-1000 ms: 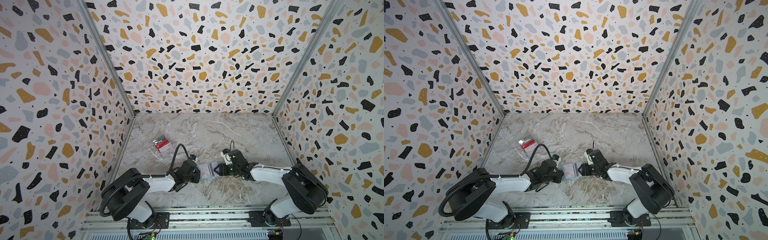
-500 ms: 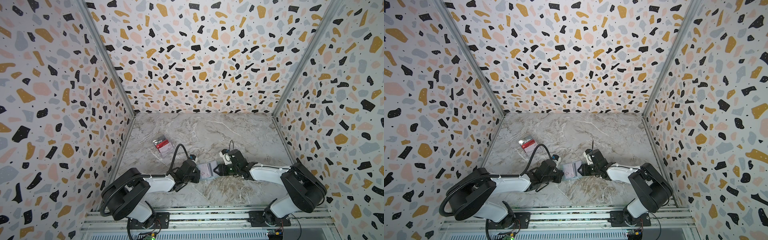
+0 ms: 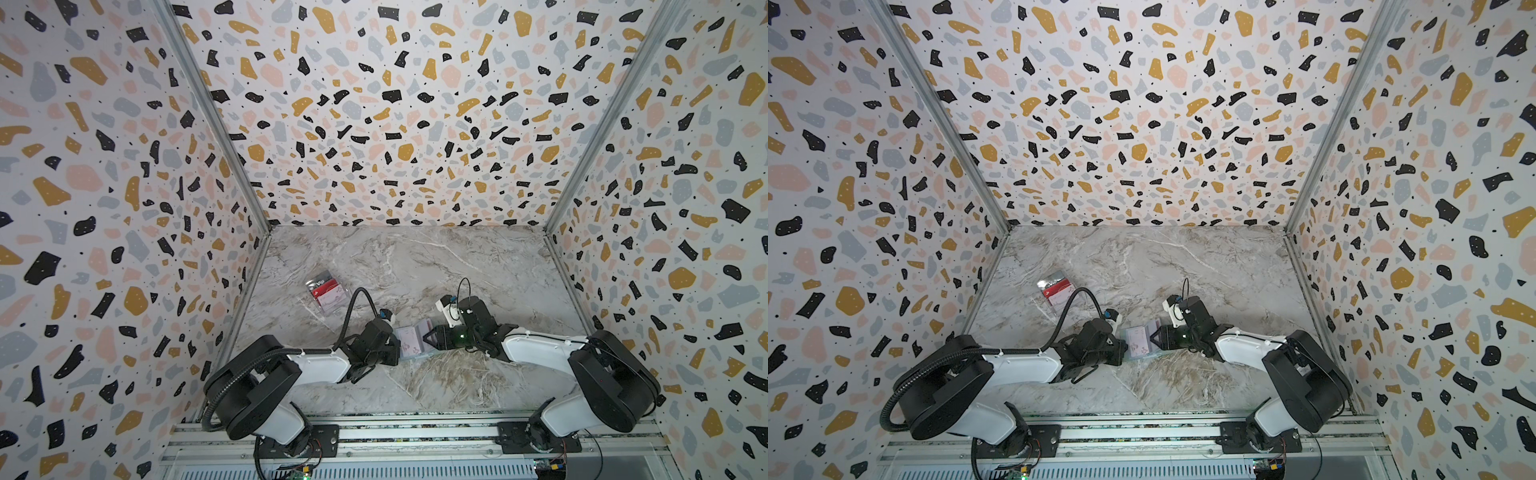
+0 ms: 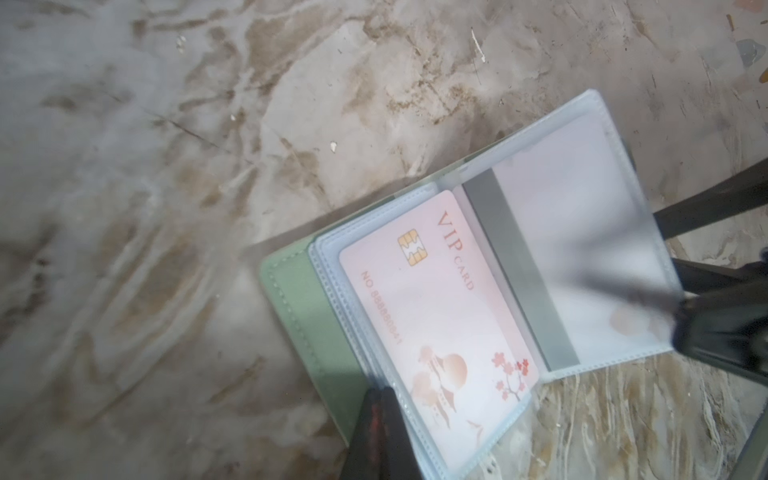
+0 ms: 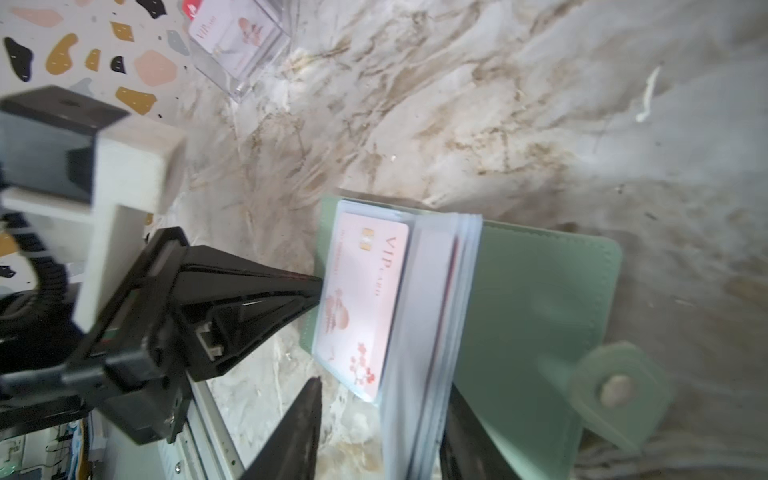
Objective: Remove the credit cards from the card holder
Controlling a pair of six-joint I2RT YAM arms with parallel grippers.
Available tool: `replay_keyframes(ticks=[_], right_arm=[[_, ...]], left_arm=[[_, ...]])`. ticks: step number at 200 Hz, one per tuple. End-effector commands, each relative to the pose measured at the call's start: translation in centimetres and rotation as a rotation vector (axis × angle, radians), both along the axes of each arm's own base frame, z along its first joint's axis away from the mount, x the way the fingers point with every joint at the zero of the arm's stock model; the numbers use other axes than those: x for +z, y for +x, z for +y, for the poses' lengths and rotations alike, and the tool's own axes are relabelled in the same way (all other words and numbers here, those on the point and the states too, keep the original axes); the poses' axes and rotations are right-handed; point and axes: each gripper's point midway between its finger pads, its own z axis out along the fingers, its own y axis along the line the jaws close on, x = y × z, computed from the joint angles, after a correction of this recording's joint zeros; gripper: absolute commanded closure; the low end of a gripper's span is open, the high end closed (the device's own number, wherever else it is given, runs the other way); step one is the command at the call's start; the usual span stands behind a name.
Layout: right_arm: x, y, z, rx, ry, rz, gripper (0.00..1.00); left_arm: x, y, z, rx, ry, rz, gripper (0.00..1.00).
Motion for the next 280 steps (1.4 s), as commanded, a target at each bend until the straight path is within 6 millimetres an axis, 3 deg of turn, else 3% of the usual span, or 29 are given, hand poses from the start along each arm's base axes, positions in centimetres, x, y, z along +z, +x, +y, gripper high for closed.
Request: replay_keyframes(ticks=[1, 79, 130, 210, 248, 280], right_arm=[[2.5, 0.2, 1.2, 0.044, 0.064, -0.055, 0.54], [3.1, -0.7, 2.9, 0.132, 0.102, -0.067, 0.51], [2.9, -2.3, 4.5, 0.227, 0.113, -0.058, 0.5], [2.8, -1.5, 4.3, 0.184, 0.086, -0.091, 0.51], [1.0, 0.1, 2.9, 0.079, -0.099, -0.138, 0.52], [0.3, 0.3, 3.0, 0.09, -0.239, -0.199, 0.42]], left_arm=[[-1.5, -0.5, 0.8, 0.008, 0.035, 0.034, 1.0], [-1.6, -0.4, 0.9, 0.011, 0.038, 0.037, 1.0], [-1.6, -0.3, 0.9, 0.011, 0.039, 0.038, 1.0], [-1.3, 0.0, 0.9, 0.014, 0.047, 0.031, 1.0], [-1.2, 0.1, 0.8, 0.01, 0.048, 0.024, 1.0], [-1.2, 0.1, 0.9, 0.015, 0.051, 0.023, 1.0]])
